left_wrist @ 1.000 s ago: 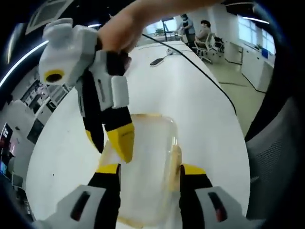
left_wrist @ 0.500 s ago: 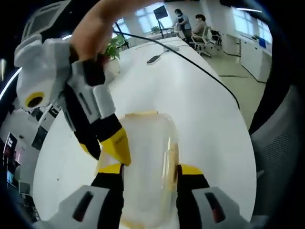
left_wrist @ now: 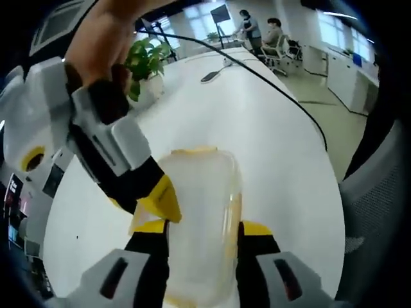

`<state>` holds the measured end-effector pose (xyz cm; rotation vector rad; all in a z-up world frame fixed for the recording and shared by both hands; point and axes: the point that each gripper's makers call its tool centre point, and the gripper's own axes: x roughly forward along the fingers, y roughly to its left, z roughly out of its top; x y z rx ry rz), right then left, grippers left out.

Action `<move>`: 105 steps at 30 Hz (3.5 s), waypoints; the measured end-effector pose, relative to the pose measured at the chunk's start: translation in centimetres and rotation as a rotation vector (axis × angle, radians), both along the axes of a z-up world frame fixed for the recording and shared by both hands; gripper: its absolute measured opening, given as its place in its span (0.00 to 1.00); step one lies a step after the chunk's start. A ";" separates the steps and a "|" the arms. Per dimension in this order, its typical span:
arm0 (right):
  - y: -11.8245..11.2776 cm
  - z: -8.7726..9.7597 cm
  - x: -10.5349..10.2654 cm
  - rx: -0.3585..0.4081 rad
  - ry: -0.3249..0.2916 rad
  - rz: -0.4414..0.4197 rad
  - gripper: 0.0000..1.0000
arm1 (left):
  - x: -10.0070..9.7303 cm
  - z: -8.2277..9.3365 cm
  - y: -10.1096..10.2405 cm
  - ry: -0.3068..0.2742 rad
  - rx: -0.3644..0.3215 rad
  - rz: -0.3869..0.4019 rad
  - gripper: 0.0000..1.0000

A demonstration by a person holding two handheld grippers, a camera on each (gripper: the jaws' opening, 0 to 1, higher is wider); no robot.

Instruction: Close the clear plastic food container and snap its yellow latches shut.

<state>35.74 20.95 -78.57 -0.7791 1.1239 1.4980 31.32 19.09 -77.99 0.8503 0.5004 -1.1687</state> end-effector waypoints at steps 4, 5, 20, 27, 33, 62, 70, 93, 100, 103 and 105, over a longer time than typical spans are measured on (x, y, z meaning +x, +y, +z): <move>0.0 0.2 -0.1 -0.035 -0.044 -0.017 0.34 | -0.1 0.0 -0.1 0.008 0.022 0.003 0.36; 0.0 0.2 -0.1 -0.041 -0.054 -0.020 0.34 | -0.1 0.0 -0.1 0.009 0.029 0.005 0.36; 0.1 1.2 0.0 0.120 -0.203 -0.114 0.34 | -0.3 0.2 0.0 0.010 0.067 -0.014 0.37; -0.9 1.3 0.2 0.274 -0.185 -0.319 0.36 | -0.2 0.6 -0.1 0.080 0.020 0.034 0.37; -1.9 1.6 -0.3 0.349 -0.261 -0.366 0.37 | 0.0 0.9 0.1 0.148 -0.020 0.100 0.38; -4.5 3.3 -2.3 0.714 -0.317 -0.648 0.95 | 2.2 3.9 1.7 0.128 -0.580 0.366 0.99; -5.0 2.6 -3.4 0.742 -0.334 -0.705 0.90 | 1.7 2.0 3.7 0.166 -0.643 0.444 0.99; -5.6 -3.1 -4.0 0.701 -0.347 -0.753 0.78 | 1.5 -0.9 4.0 0.093 -0.716 0.496 0.94; -5.3 -4.2 -3.9 0.684 -0.323 -0.743 0.74 | 1.9 -3.2 4.1 0.134 -0.657 0.521 0.85; -5.4 -4.1 -3.6 0.687 -0.320 -0.765 0.68 | 2.1 -4.0 4.5 0.107 -0.588 0.529 0.79; -5.3 -4.0 -3.5 0.676 -0.329 -0.761 0.68 | 2.1 -4.0 4.2 0.109 -0.596 0.533 0.78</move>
